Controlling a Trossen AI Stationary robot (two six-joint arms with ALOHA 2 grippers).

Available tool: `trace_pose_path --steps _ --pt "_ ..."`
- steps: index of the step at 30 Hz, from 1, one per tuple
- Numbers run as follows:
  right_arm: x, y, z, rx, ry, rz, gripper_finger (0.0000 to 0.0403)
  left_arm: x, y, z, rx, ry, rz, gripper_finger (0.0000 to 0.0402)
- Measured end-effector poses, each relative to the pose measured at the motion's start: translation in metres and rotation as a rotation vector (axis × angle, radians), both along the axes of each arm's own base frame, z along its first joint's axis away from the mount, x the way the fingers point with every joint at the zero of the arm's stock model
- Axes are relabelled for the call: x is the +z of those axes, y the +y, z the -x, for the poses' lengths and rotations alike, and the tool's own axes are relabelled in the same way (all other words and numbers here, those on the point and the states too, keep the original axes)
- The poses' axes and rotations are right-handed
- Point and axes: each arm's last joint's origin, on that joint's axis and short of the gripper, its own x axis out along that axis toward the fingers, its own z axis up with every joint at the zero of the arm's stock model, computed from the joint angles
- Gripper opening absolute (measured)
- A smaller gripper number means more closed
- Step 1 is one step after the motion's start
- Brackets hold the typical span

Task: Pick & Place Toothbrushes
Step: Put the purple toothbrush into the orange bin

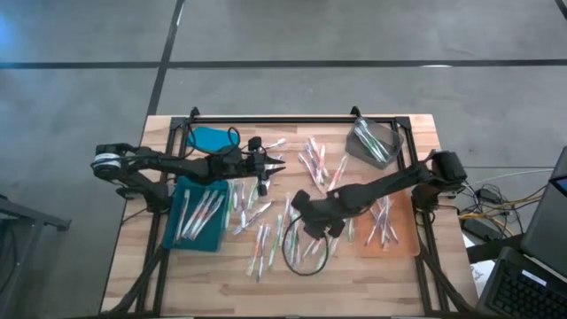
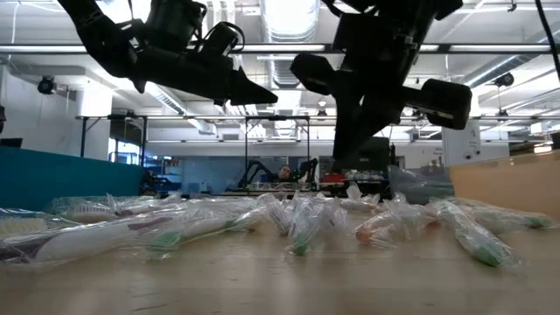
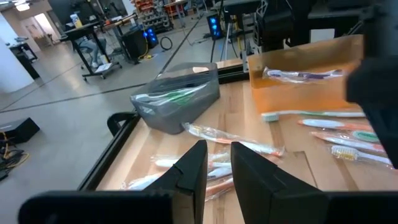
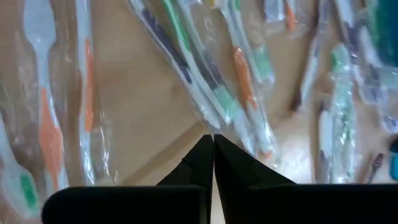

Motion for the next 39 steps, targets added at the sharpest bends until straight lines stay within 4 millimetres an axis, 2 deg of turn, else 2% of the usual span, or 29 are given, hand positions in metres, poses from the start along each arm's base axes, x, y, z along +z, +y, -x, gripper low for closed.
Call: trace_pose_path --steps 4,8,14,21,27,35,39 --pt "-0.002 0.012 -0.011 0.003 0.055 0.003 0.0029 0.000 0.000 0.000 0.001 -0.001 0.004 0.0074" --pt "-0.007 0.019 -0.020 0.035 0.078 0.018 0.0065 0.000 0.000 0.000 0.002 -0.003 0.008 0.0074" --pt "-0.017 0.021 -0.024 0.060 0.107 0.036 0.0117 -0.001 0.000 0.000 0.002 0.006 0.011 0.0074" --pt "-0.036 0.023 -0.028 0.070 0.153 0.044 0.0151 0.000 0.000 0.000 0.001 0.005 0.012 0.0074" --pt "-0.046 0.023 -0.031 0.079 0.160 0.049 0.0159 -0.001 0.000 0.000 0.001 0.006 0.012 0.0074" --pt "-0.042 0.024 -0.035 0.078 0.109 0.036 0.0133 -0.001 0.000 0.000 0.001 0.006 0.012 0.0074" --pt "-0.048 0.025 -0.037 0.077 0.114 0.035 0.0122 -0.001 0.000 0.000 0.002 0.006 0.015 0.0074"
